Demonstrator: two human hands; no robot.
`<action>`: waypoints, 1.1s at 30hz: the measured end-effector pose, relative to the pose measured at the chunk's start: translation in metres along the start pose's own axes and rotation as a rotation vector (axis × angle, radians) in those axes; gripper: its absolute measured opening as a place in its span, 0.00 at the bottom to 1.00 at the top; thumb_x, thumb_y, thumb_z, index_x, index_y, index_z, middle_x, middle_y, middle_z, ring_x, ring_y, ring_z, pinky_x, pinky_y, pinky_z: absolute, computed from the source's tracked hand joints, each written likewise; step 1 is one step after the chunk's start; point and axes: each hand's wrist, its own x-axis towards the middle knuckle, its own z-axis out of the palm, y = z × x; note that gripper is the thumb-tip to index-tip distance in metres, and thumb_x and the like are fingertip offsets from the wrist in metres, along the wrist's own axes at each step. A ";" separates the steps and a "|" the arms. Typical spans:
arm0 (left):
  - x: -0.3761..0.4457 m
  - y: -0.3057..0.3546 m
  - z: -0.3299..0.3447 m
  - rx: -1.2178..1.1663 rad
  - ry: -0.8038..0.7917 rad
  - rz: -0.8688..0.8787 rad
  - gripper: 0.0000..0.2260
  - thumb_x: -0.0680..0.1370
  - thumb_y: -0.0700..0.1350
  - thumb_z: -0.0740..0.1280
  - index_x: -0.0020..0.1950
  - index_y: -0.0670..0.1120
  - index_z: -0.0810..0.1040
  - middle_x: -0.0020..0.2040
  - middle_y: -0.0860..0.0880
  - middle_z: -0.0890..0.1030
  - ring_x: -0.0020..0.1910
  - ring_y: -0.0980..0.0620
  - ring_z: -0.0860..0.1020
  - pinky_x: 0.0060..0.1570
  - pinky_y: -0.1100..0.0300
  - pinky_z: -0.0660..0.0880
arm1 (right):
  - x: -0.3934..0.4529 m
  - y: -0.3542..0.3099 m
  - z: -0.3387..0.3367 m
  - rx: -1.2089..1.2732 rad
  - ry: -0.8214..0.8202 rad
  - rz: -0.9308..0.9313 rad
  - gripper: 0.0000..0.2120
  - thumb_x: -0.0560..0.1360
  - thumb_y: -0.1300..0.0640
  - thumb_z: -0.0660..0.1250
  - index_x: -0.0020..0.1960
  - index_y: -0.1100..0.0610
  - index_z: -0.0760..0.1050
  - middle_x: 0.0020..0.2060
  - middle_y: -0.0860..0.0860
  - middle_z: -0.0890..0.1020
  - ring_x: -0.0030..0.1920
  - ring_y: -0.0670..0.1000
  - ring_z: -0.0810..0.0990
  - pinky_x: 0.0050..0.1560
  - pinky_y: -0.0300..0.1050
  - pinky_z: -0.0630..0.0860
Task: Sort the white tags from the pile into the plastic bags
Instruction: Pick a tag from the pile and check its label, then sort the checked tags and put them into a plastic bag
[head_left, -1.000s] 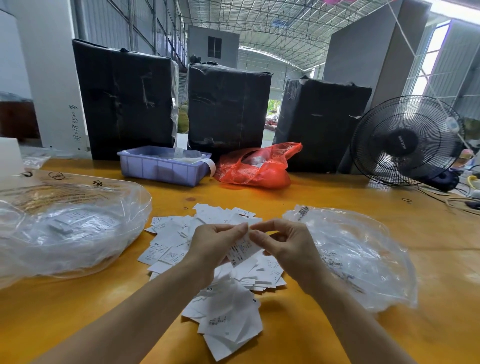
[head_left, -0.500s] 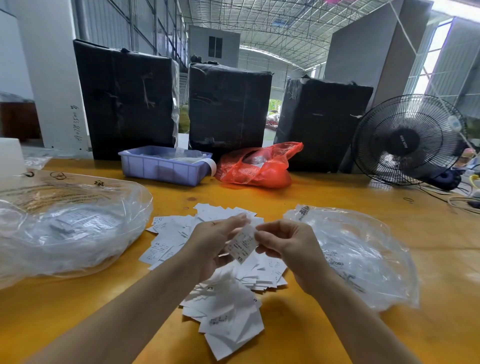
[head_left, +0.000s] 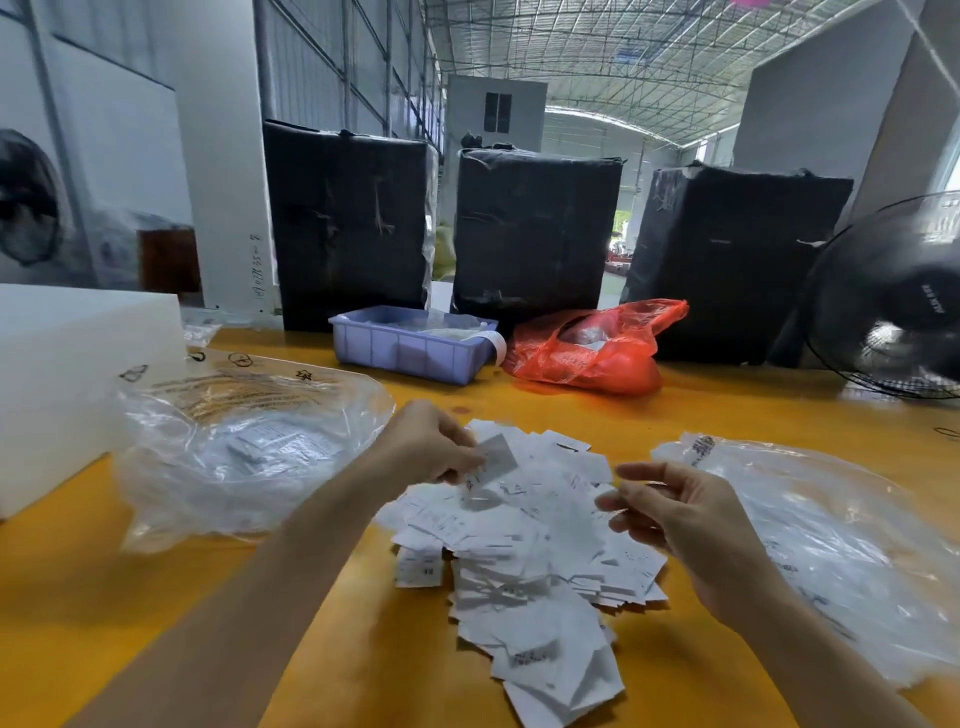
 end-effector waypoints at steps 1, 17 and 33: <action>0.005 -0.005 -0.017 0.039 0.116 0.006 0.02 0.73 0.38 0.72 0.41 0.40 0.82 0.37 0.42 0.81 0.31 0.53 0.76 0.31 0.63 0.74 | 0.000 0.000 0.000 -0.029 0.011 -0.018 0.05 0.76 0.65 0.65 0.51 0.58 0.77 0.36 0.53 0.85 0.34 0.50 0.83 0.37 0.40 0.76; 0.012 -0.027 -0.065 0.867 0.660 -0.156 0.16 0.77 0.40 0.64 0.64 0.39 0.72 0.61 0.37 0.70 0.61 0.38 0.69 0.56 0.49 0.70 | 0.014 0.026 -0.008 -0.824 -0.175 -0.144 0.19 0.75 0.56 0.69 0.65 0.50 0.73 0.62 0.46 0.76 0.60 0.45 0.74 0.61 0.38 0.70; -0.010 -0.013 0.082 0.292 -0.016 0.583 0.07 0.76 0.42 0.69 0.53 0.45 0.82 0.48 0.51 0.83 0.46 0.57 0.79 0.46 0.70 0.73 | 0.024 0.043 -0.007 -1.090 -0.287 -0.563 0.09 0.78 0.60 0.61 0.51 0.54 0.80 0.52 0.47 0.82 0.56 0.49 0.73 0.55 0.40 0.70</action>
